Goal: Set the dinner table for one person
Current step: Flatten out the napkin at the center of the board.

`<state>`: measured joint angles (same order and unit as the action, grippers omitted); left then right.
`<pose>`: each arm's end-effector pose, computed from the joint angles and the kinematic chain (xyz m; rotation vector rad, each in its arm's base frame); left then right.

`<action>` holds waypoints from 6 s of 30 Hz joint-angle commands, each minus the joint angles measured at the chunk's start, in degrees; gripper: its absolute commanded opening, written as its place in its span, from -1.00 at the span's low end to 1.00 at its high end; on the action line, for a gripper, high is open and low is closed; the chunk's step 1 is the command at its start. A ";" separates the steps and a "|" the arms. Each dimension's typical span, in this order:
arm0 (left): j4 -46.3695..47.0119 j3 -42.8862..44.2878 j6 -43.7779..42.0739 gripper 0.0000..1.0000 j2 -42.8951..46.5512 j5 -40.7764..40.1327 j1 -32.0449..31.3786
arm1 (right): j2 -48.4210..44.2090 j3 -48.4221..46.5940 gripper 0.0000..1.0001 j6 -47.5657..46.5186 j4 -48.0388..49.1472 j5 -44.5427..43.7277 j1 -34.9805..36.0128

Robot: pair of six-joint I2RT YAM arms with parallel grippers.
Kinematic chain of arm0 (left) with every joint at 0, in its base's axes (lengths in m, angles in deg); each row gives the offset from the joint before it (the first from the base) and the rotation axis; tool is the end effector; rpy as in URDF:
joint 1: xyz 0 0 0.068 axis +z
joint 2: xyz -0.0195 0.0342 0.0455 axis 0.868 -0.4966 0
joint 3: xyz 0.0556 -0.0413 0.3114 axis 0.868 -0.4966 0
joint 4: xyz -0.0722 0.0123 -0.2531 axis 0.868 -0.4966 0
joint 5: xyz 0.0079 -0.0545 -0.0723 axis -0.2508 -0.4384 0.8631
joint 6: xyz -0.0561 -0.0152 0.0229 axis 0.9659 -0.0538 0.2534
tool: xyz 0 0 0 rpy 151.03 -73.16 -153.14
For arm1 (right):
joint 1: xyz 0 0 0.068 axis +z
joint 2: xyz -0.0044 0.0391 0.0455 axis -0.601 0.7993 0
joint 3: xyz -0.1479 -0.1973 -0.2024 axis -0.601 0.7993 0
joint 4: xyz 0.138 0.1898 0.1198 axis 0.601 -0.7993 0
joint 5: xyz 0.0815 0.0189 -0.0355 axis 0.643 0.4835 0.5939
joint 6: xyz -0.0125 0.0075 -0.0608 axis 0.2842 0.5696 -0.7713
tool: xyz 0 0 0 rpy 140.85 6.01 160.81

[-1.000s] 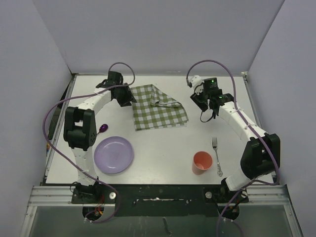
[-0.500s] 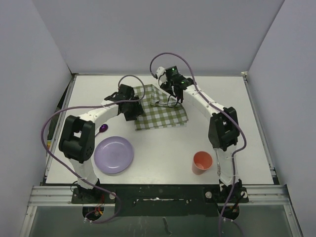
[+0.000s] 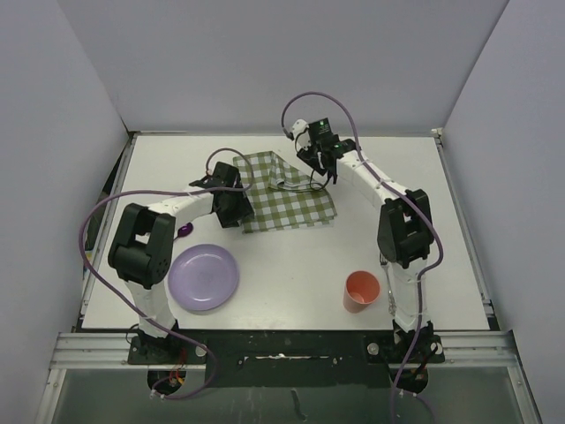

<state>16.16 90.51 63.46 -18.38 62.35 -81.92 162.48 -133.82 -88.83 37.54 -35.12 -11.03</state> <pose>0.3725 -0.1504 0.2033 -0.5327 2.6623 -0.4293 0.4778 0.2152 0.2915 -0.9400 2.1383 -0.4106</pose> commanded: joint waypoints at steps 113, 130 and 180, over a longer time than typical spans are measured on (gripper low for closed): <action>13.88 -6.61 -17.83 0.01 15.78 4.75 2.25 | 25.20 -24.18 -0.76 1.77 8.65 11.39 2.44; 15.01 0.84 -20.51 0.02 6.46 9.22 -2.48 | 16.41 -10.67 0.34 -7.81 13.03 6.05 -1.00; 22.01 17.87 -21.21 0.00 -9.02 18.48 -1.61 | 6.19 -12.62 -0.02 -3.87 3.66 7.81 -5.86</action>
<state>32.33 102.13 40.29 -21.62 75.00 -83.69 168.93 -146.91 -94.82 40.88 -26.24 -13.59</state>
